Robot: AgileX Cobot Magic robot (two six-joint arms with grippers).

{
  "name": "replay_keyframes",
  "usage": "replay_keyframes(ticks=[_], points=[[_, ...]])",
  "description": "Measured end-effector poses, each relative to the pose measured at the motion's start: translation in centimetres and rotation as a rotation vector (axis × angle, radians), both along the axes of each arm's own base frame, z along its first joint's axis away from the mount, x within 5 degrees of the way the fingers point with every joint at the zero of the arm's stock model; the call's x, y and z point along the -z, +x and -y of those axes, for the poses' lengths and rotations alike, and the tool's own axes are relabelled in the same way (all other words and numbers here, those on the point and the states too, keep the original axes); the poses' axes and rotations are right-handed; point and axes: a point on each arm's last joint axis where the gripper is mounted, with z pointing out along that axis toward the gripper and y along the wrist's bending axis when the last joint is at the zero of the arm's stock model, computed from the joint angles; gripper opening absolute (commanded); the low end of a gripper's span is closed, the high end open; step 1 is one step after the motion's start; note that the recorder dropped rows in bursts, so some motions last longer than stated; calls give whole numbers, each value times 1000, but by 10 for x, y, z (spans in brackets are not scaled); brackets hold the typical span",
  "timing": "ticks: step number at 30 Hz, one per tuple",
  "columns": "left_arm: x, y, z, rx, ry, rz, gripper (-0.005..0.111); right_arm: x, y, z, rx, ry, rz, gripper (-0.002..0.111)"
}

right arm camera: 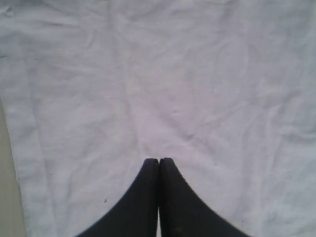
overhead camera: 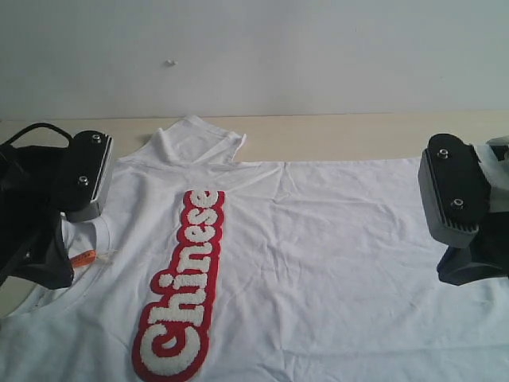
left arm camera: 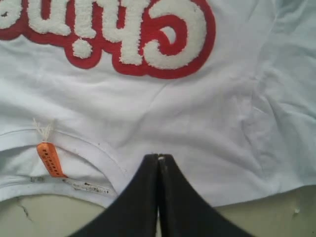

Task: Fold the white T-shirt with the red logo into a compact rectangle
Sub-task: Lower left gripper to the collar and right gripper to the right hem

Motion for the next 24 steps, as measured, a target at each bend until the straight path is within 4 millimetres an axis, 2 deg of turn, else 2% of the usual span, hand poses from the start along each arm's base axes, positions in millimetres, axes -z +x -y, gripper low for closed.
replay_keyframes(ticks=[3,7,13,15,20,24], points=[[3,-2,-1,3,12,-16,0,0,0,0,3,2,-1,3],[4,-3,-2,3,16,-25,5,0,1,0,6,2,15,21],[4,-2,-1,2,13,-18,43,-1,4,0,15,3,42,69],[4,-2,-1,2,12,-16,54,-1,4,0,15,3,44,81],[3,2,0,-30,-8,17,79,-1,4,0,15,3,44,99],[3,4,1,-52,-23,40,104,-1,4,0,15,3,44,104]])
